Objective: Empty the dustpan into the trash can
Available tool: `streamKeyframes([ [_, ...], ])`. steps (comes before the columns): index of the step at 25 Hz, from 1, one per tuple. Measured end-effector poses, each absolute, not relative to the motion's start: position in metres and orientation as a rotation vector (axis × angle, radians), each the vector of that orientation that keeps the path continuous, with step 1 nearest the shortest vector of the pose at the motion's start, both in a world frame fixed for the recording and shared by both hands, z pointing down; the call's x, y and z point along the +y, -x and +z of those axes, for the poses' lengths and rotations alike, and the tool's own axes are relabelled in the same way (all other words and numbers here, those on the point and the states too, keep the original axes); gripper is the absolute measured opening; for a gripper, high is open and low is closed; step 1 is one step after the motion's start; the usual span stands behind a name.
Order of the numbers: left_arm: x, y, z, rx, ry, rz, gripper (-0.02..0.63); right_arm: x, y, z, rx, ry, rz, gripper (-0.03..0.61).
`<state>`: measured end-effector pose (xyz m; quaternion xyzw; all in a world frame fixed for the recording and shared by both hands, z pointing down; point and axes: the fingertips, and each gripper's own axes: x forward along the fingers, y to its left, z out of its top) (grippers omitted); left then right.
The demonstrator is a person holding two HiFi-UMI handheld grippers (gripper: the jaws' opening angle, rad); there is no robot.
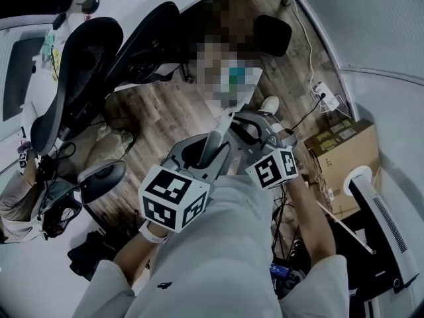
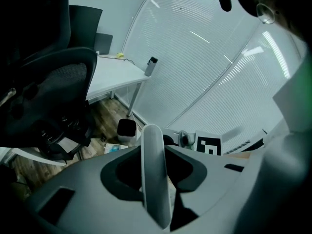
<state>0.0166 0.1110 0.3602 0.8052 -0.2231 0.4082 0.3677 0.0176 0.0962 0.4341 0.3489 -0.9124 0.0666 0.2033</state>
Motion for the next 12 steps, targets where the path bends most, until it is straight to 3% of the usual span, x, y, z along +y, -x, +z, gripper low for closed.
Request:
streamKeyframes([
  [12,0.137,-0.033,0.315,-0.364,-2.231,1.109,0.12,0.121,-0.039,0.389,-2.431,-1.222,0.174,0.086],
])
